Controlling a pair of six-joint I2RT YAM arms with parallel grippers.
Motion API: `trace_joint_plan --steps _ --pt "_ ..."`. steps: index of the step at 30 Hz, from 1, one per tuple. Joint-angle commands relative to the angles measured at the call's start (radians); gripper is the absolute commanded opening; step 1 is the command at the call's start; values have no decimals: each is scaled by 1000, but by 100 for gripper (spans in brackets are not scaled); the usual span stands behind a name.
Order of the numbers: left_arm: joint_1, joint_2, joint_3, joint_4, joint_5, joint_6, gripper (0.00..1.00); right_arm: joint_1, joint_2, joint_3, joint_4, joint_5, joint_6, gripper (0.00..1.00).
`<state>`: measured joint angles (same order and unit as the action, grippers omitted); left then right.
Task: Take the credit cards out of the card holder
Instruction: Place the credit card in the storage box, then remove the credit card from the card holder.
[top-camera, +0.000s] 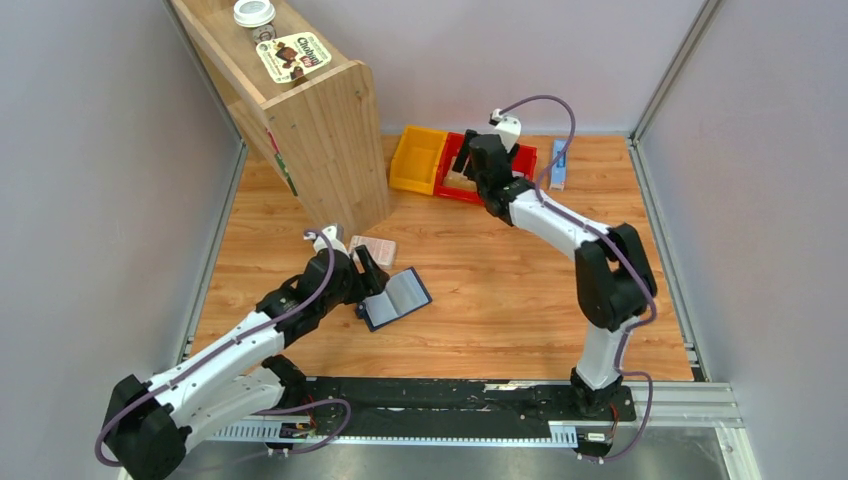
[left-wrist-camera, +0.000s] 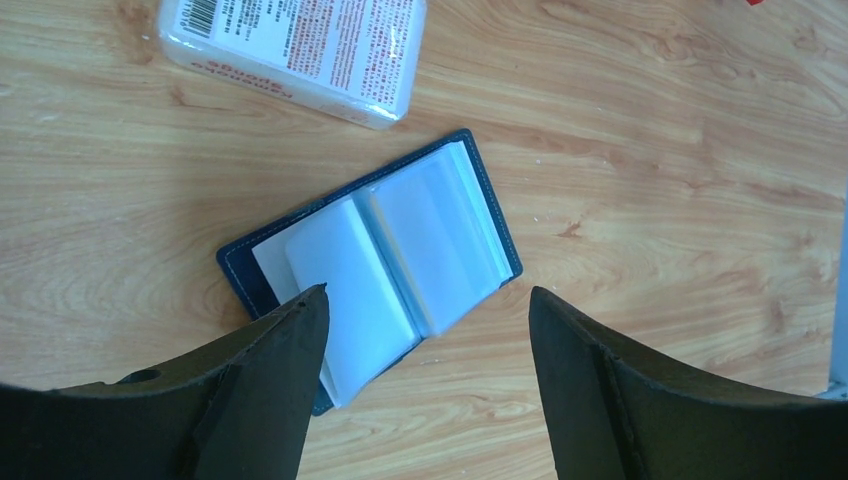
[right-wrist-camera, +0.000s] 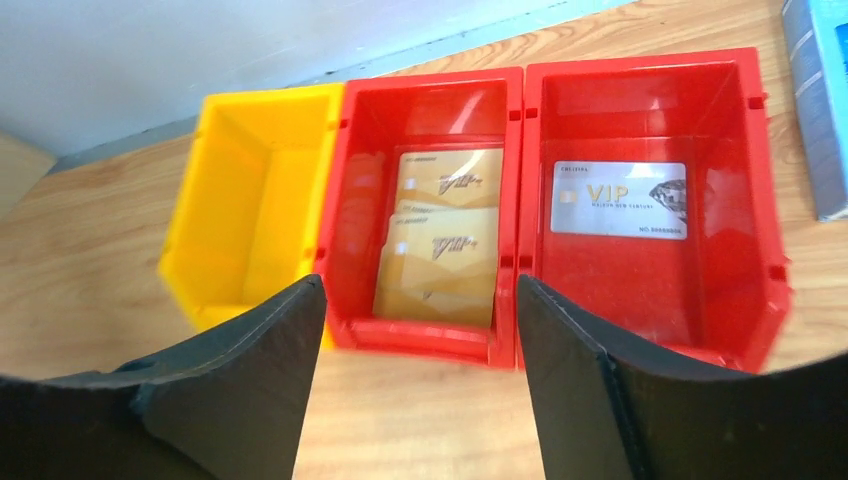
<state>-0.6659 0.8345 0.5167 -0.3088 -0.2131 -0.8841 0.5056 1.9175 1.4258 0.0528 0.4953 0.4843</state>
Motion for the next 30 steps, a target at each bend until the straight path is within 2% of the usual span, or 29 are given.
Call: trace_joint_plan --steps 1,7,13,16,22,30 --pt "5 70 8 100 35 -12 80 50 -198 -102 -175 -62 -62 73" --pt "5 182 17 152 57 -13 77 103 -388 -289 -226 -383 -66 67" --pt "5 299 19 168 64 -45 72 212 -428 -390 -232 -612 -41 52" --pt "5 328 6 152 44 -71 68 281 -400 -415 -219 -650 -38 48" --pt "5 308 -47 117 3 -115 56 338 -289 -390 -182 -735 -44 46" --pt "5 318 -90 56 -17 -144 52 367 -183 -349 -194 -739 -69 45"
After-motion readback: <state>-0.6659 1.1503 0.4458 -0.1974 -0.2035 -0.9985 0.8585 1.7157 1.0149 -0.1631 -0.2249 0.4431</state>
